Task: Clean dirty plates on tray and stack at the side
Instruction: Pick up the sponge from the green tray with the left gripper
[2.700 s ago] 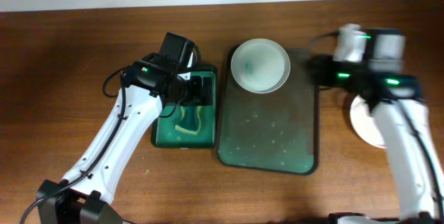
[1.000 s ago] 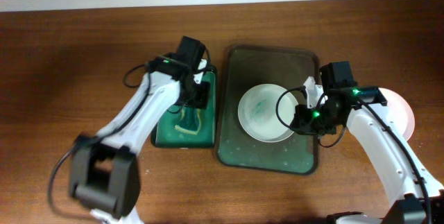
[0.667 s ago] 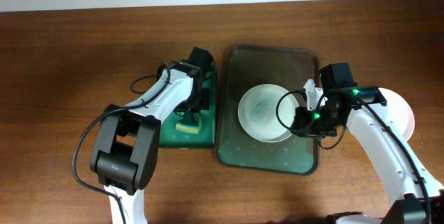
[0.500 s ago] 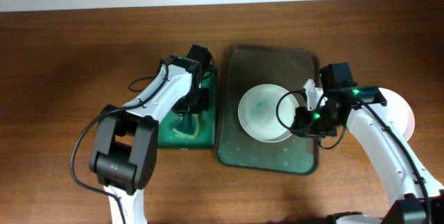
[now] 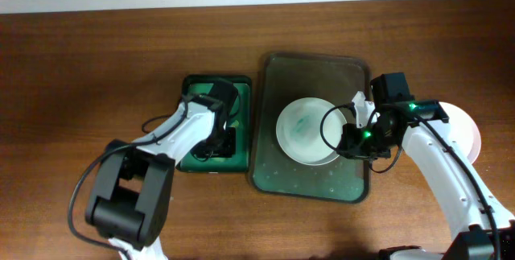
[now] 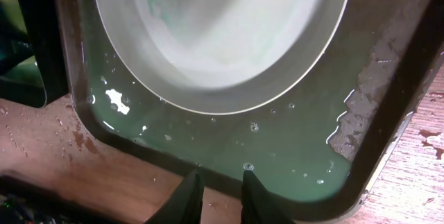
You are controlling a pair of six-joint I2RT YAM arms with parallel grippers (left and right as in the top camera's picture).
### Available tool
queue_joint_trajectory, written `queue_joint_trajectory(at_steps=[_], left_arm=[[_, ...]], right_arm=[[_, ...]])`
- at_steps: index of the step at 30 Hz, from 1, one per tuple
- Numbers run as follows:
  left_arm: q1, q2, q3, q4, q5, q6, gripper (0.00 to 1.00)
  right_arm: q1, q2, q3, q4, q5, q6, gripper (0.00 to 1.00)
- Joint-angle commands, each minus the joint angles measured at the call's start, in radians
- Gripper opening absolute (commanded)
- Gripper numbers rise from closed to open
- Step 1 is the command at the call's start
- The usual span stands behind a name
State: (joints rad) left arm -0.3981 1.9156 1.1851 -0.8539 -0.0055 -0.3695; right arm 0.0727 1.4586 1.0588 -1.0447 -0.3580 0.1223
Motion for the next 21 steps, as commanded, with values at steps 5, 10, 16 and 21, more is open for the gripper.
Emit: queue_joint_trajectory(at_steps=[5, 10, 16, 21], left_arm=[[0.021, 0.005, 0.070, -0.108, 0.029, -0.005, 0.10], [0.039, -0.028, 0.243, -0.192, 0.024, 0.004, 0.73], [0.038, -0.025, 0.062, -0.020, -0.011, 0.003, 0.58], [0.040, -0.027, -0.056, 0.082, 0.047, 0.003, 0.00]], right_arm=[[0.000, -0.009, 0.013, 0.004, -0.005, -0.011, 0.21], [0.000, -0.009, 0.013, 0.005, -0.004, -0.011, 0.21], [-0.001, -0.008, 0.013, 0.014, 0.060, -0.010, 0.24], [-0.003, -0.006, 0.013, 0.060, 0.132, 0.044, 0.27]])
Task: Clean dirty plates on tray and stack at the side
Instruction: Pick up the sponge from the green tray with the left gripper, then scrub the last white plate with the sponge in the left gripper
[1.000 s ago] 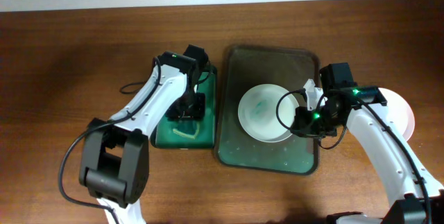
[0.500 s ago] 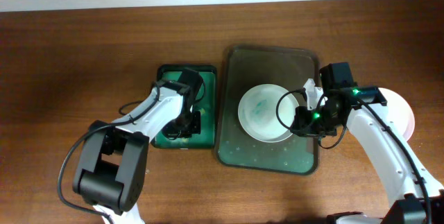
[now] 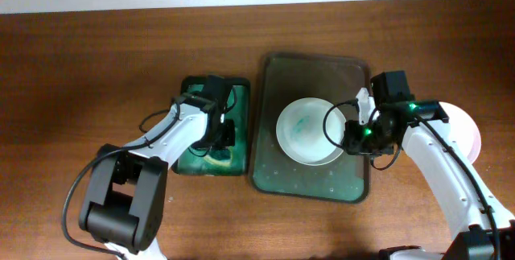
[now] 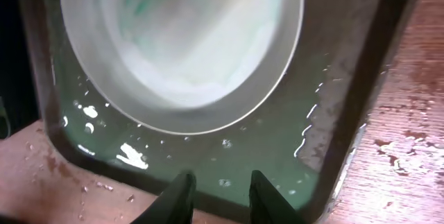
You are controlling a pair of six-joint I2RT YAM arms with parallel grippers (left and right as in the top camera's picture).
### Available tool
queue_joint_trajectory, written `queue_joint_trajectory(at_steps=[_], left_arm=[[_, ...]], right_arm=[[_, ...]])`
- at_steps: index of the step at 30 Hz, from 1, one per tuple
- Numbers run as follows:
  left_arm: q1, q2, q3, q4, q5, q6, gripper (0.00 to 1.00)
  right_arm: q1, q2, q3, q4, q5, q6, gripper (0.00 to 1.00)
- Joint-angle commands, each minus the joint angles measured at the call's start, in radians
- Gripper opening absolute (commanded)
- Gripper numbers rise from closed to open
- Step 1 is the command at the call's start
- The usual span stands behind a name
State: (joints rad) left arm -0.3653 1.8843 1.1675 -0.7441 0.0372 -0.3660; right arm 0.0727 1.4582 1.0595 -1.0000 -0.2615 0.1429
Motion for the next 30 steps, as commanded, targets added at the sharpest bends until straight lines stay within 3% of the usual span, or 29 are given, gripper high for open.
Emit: queue_joint_trajectory(at_steps=[1, 7, 11, 15, 20, 27, 30], left_arm=[[0.007, -0.001, 0.007, -0.076, 0.000, 0.000, 0.00], [0.006, -0.045, 0.206, -0.222, -0.027, 0.053, 0.00], [0.003, -0.058, 0.303, -0.272, -0.018, 0.053, 0.00], [-0.014, -0.058, 0.452, -0.285, 0.195, 0.159, 0.00], [-0.035, -0.057, 0.513, -0.211, 0.214, 0.158, 0.00], [-0.195, 0.043, 0.513, -0.063, 0.211, 0.146, 0.00], [-0.247, 0.126, 0.513, 0.001, 0.211, 0.062, 0.00]], right_arm=[[-0.003, 0.003, 0.012, 0.035, 0.035, 0.024, 0.27], [-0.024, 0.028, 0.012, 0.048, 0.034, 0.031, 0.28], [-0.121, 0.056, 0.012, 0.076, 0.019, 0.029, 0.27], [-0.164, 0.138, 0.012, 0.105, -0.096, -0.061, 0.29], [-0.157, 0.290, 0.010, 0.201, -0.068, -0.057, 0.31], [-0.138, 0.412, 0.010, 0.268, -0.169, -0.058, 0.11], [-0.115, 0.412, 0.010, 0.261, -0.161, -0.057, 0.04]])
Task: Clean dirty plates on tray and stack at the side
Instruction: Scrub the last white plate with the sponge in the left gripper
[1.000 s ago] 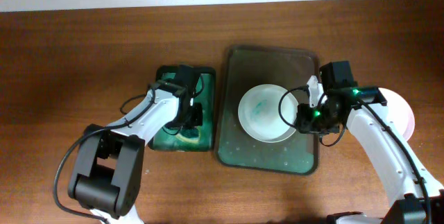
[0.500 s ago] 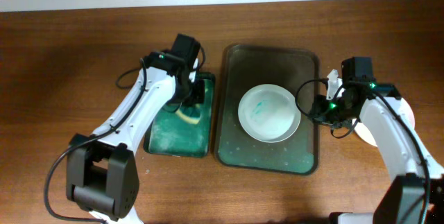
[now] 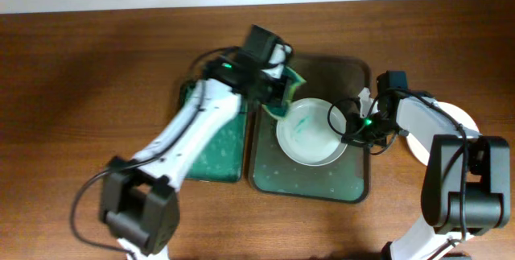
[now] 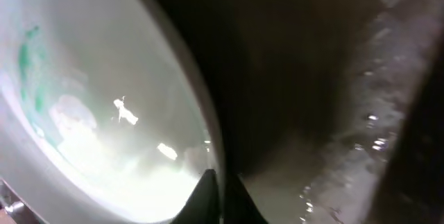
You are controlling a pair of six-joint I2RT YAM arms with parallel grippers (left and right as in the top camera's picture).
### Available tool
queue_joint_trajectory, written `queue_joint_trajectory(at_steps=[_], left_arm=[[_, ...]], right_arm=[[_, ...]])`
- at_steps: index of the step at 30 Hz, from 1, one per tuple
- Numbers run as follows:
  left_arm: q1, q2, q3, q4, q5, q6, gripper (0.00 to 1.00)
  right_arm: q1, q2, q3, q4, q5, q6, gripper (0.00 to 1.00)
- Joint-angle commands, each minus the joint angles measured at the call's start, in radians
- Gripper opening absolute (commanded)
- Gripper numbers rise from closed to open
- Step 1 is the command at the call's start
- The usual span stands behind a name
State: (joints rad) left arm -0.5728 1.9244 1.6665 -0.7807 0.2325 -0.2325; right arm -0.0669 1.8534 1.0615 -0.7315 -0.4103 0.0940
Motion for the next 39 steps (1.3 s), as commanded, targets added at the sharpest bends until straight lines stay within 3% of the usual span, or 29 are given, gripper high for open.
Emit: queue_joint_trajectory(at_steps=[1, 6, 8, 12, 15, 21, 24, 28, 33, 39], left_arm=[[-0.053, 0.114, 0.014, 0.056, 0.016, -0.086, 0.00], [-0.099, 0.239, 0.014, 0.091, 0.028, -0.146, 0.00], [-0.119, 0.311, 0.014, 0.112, 0.117, -0.217, 0.00], [-0.153, 0.404, 0.014, 0.140, 0.251, -0.227, 0.00], [-0.150, 0.429, 0.014, 0.075, 0.150, -0.233, 0.00], [-0.103, 0.418, 0.140, -0.257, -0.317, -0.291, 0.00], [-0.103, 0.418, 0.165, -0.319, -0.448, -0.290, 0.00], [-0.116, 0.420, 0.165, -0.287, -0.310, -0.290, 0.00], [-0.163, 0.421, 0.165, -0.086, 0.175, -0.233, 0.00], [-0.195, 0.422, 0.165, -0.055, 0.228, -0.220, 0.00]], right_arm=[[0.029, 0.017, 0.008, -0.017, 0.002, -0.008, 0.04], [0.042, 0.017, 0.008, -0.043, 0.055, -0.008, 0.04], [0.042, 0.017, 0.008, -0.042, 0.055, -0.008, 0.04], [0.042, 0.017, 0.008, -0.042, 0.055, -0.008, 0.04], [0.042, 0.017, 0.008, -0.049, 0.055, -0.008, 0.04], [0.042, 0.017, 0.008, -0.055, 0.055, -0.008, 0.04], [0.042, 0.017, 0.008, -0.055, 0.056, -0.008, 0.04], [0.042, 0.017, 0.008, -0.053, 0.056, -0.008, 0.04], [0.042, 0.017, 0.008, -0.052, 0.056, -0.009, 0.04], [0.042, 0.017, 0.008, -0.053, 0.056, -0.009, 0.04]])
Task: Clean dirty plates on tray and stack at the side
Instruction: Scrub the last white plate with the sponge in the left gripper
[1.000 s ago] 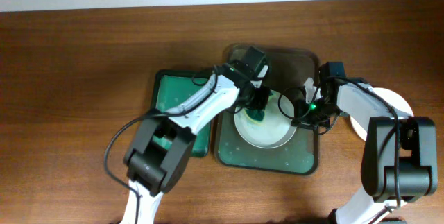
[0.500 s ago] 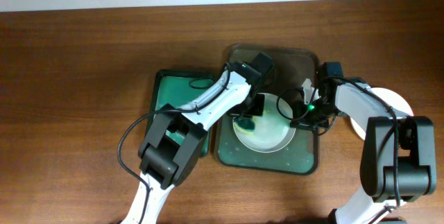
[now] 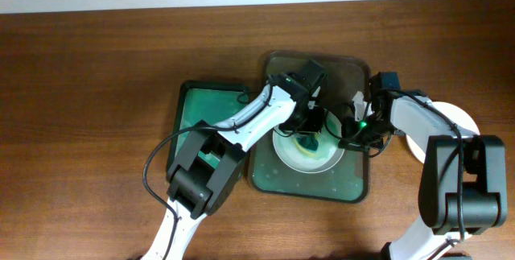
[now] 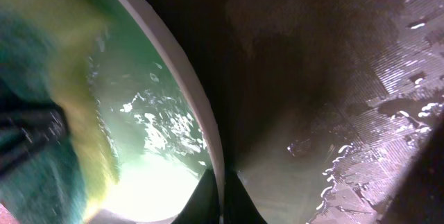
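Observation:
A white plate (image 3: 330,157) lies in the dark tray (image 3: 306,186), wet with green soapy water (image 4: 156,123). My left gripper (image 3: 310,125) is shut on a yellow-and-green sponge (image 3: 309,142) and presses it on the plate's inside. In the right wrist view the sponge (image 4: 69,106) fills the left side. My right gripper (image 3: 352,131) is shut on the plate's right rim (image 4: 220,195), one finger inside it and one outside.
A green basin of soapy water (image 3: 205,123) stands left of the tray, touching its side. A white plate (image 3: 465,127) lies on the table at the right, partly behind my right arm. The tray floor (image 4: 326,99) is wet.
My left gripper has moved with the sponge from the tray's far left corner onto the inside of the plate. Green water now covers the plate. The right gripper still pinches the rim.
My left gripper was down in the green basin at the first two moments, while the right gripper stood open over the tray's near edge by the plate. Then the left held the sponge over the tray and the right was shut on the plate's rim. Now the sponge is on the plate.

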You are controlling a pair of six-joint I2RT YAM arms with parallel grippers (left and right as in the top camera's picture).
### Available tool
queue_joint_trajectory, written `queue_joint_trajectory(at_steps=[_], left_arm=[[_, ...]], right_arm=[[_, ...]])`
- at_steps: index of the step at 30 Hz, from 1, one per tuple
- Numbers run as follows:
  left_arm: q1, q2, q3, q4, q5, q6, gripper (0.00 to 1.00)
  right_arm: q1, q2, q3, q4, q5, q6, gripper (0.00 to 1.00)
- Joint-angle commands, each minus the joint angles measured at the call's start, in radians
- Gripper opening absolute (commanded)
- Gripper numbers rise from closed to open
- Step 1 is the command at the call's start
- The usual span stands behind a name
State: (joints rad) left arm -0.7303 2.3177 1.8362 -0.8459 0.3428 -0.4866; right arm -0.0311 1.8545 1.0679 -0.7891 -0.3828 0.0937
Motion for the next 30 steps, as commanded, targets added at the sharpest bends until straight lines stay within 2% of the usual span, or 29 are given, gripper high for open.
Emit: queue_joint_trajectory(at_steps=[1, 5, 9, 11, 13, 16, 20, 22, 25, 28, 30], left_arm=[[-0.044, 0.028, -0.005, 0.013, 0.126, 0.047, 0.00], [-0.063, 0.028, -0.005, -0.006, 0.200, 0.141, 0.00], [-0.035, 0.028, -0.005, -0.047, 0.118, 0.148, 0.00], [-0.005, 0.028, -0.005, -0.075, 0.003, 0.147, 0.00], [0.023, 0.028, -0.005, -0.126, -0.216, 0.133, 0.00], [0.048, 0.027, 0.006, -0.225, -0.464, 0.043, 0.00], [0.069, 0.027, 0.032, -0.312, -0.607, -0.049, 0.00], [0.075, 0.027, 0.037, -0.306, -0.635, -0.052, 0.00], [0.072, 0.027, 0.037, -0.254, -0.555, -0.051, 0.00], [0.058, 0.027, 0.031, -0.131, -0.201, 0.010, 0.00], [0.038, 0.031, 0.029, -0.059, -0.031, 0.021, 0.00]], right_arm=[[0.006, 0.016, 0.002, 0.005, 0.028, -0.008, 0.04], [0.006, 0.016, 0.002, 0.004, 0.028, -0.008, 0.04], [0.006, 0.015, 0.002, 0.004, 0.028, -0.008, 0.04], [0.006, 0.015, 0.002, 0.004, 0.028, -0.008, 0.04], [0.006, 0.015, 0.002, 0.004, 0.028, -0.008, 0.04], [0.006, 0.015, 0.002, 0.004, 0.029, -0.008, 0.04], [0.006, 0.015, 0.002, 0.000, 0.061, -0.008, 0.04], [0.006, 0.015, 0.002, -0.007, 0.081, -0.008, 0.04], [0.006, 0.015, 0.002, -0.006, 0.080, -0.008, 0.04], [0.006, 0.015, 0.002, -0.006, 0.080, -0.008, 0.04], [0.006, 0.015, 0.002, -0.006, 0.080, -0.008, 0.04]])
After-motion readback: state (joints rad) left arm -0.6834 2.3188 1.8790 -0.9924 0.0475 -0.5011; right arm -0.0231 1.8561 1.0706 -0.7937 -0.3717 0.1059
